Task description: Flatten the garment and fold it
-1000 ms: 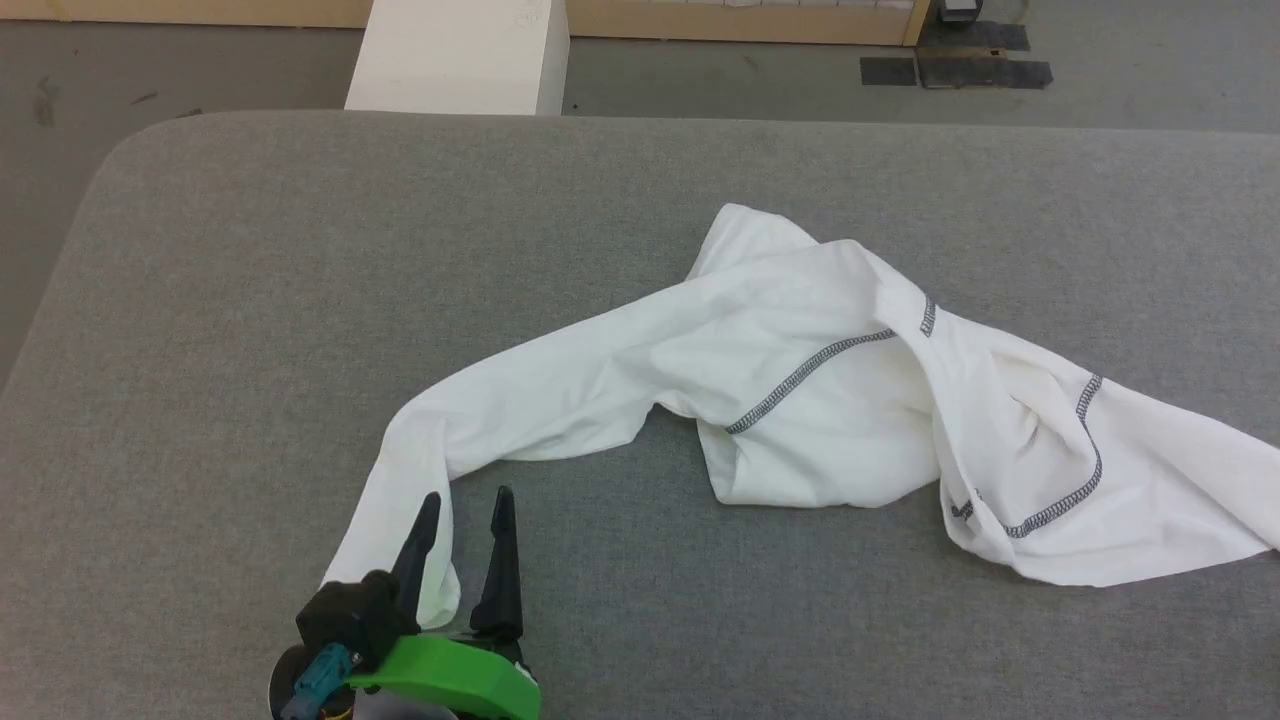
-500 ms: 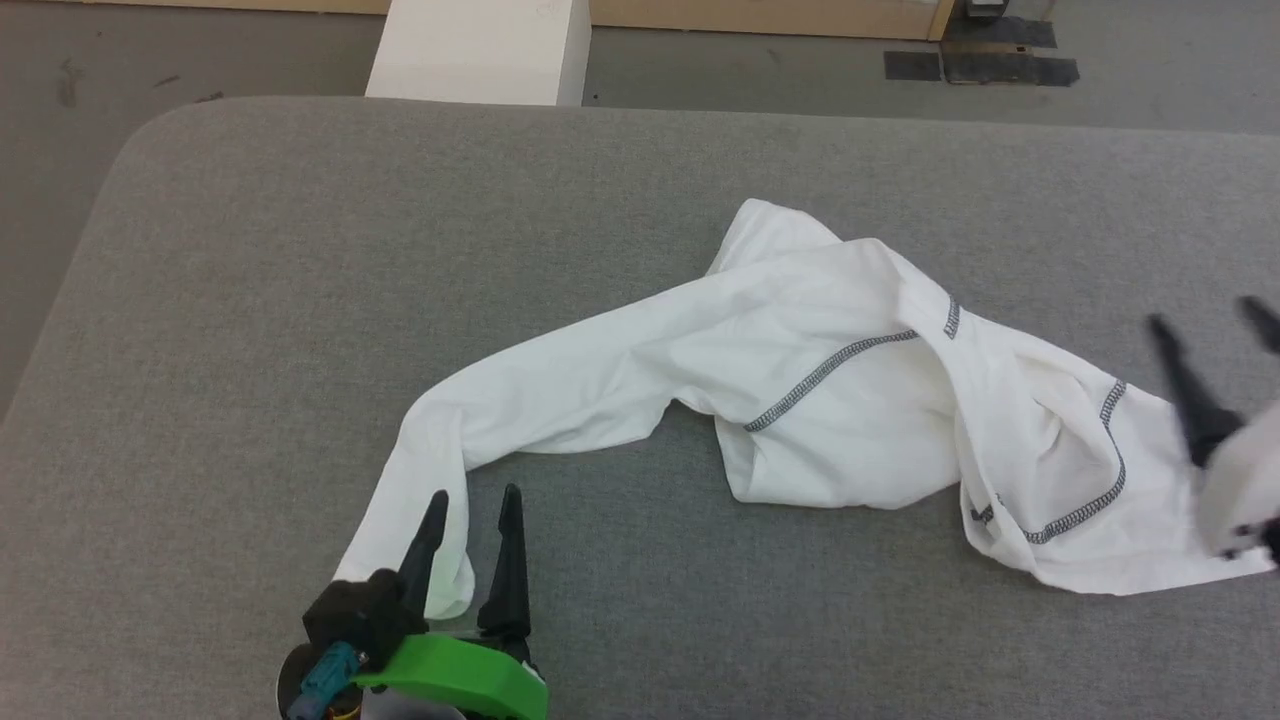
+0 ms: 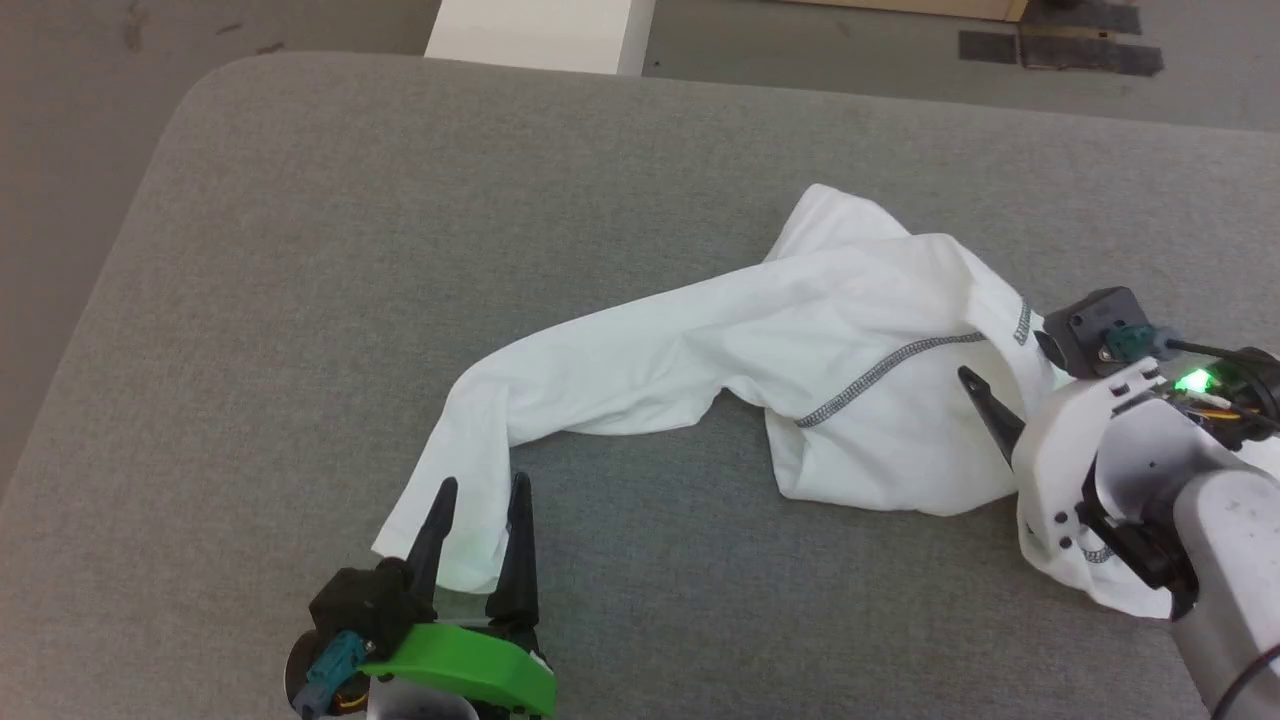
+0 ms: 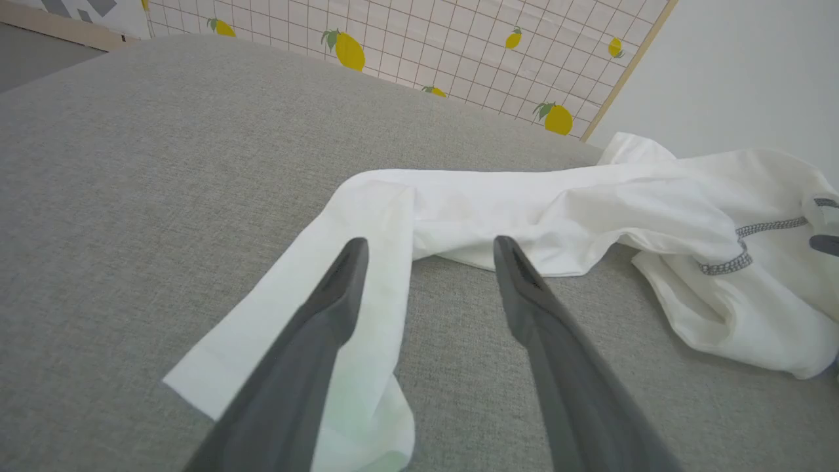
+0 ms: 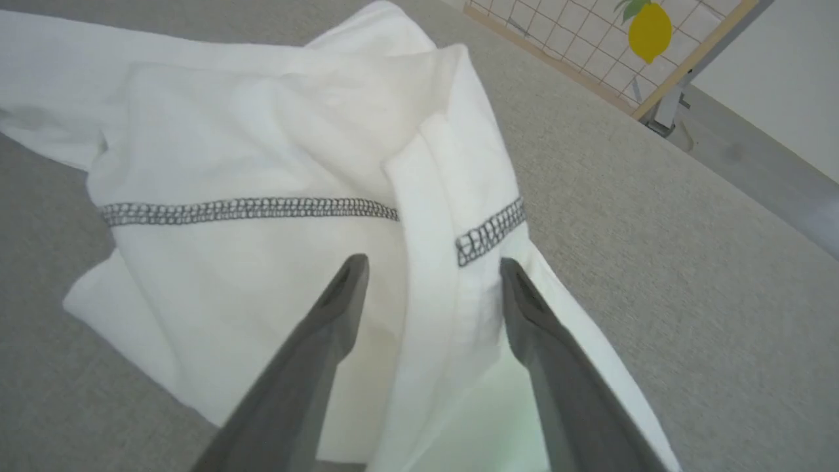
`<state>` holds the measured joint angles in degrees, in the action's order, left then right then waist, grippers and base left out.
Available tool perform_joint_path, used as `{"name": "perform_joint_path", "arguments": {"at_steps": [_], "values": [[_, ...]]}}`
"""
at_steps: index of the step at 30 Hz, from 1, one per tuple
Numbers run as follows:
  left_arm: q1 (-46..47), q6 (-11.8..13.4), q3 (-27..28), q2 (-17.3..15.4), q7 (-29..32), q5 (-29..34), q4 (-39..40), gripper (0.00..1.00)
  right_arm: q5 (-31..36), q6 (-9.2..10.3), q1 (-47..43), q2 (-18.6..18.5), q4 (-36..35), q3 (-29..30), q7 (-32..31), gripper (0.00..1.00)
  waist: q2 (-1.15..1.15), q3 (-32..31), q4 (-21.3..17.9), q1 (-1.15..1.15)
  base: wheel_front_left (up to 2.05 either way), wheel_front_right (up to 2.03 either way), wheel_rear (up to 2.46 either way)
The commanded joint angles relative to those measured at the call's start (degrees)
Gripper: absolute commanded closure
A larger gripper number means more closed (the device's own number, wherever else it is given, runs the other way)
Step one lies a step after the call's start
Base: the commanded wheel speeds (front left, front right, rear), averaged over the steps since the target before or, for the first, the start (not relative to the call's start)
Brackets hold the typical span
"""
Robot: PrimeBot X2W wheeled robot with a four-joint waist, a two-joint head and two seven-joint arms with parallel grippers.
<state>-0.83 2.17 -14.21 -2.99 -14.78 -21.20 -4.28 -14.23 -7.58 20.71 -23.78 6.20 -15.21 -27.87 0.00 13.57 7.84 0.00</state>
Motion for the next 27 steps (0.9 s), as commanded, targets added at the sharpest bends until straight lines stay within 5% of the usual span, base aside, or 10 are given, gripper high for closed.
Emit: {"name": "perform_joint_path", "arguments": {"at_steps": [1,3,13,22,27], "values": [[0.9,0.4,-0.1,0.1,-0.2,-0.7,0.2,0.00,0.6,0.09,1.7,0.5,1.5,-0.4,1.2,0.52,0.00,0.8,0.8,0.00,0.00,0.00,0.00],[1.0,0.4,-0.3,0.1,-0.2,-0.8,0.2,0.00,1.2,0.09,2.9,0.6,3.6,-1.0,2.4,1.00,0.00,1.1,1.1,0.00,0.00,0.00,0.00],[0.4,0.8,0.6,0.1,-0.2,-0.7,0.0,0.00,-4.1,0.09,5.5,1.7,-0.8,-4.2,5.1,1.00,0.00,-0.3,-0.4,0.00,0.00,0.00,0.00],[-0.2,0.3,0.5,0.1,-0.2,-0.3,-0.7,0.00,-16.9,0.09,-3.4,0.9,-15.9,-15.8,-4.1,1.00,0.00,-2.9,-2.0,0.00,0.00,0.00,0.00],[-1.5,-0.1,0.5,0.1,-0.2,-0.3,-1.1,0.00,-20.7,0.09,-11.3,-0.2,-18.5,-20.1,-8.1,1.00,0.00,-4.2,-1.5,0.00,0.00,0.00,0.00]]}}
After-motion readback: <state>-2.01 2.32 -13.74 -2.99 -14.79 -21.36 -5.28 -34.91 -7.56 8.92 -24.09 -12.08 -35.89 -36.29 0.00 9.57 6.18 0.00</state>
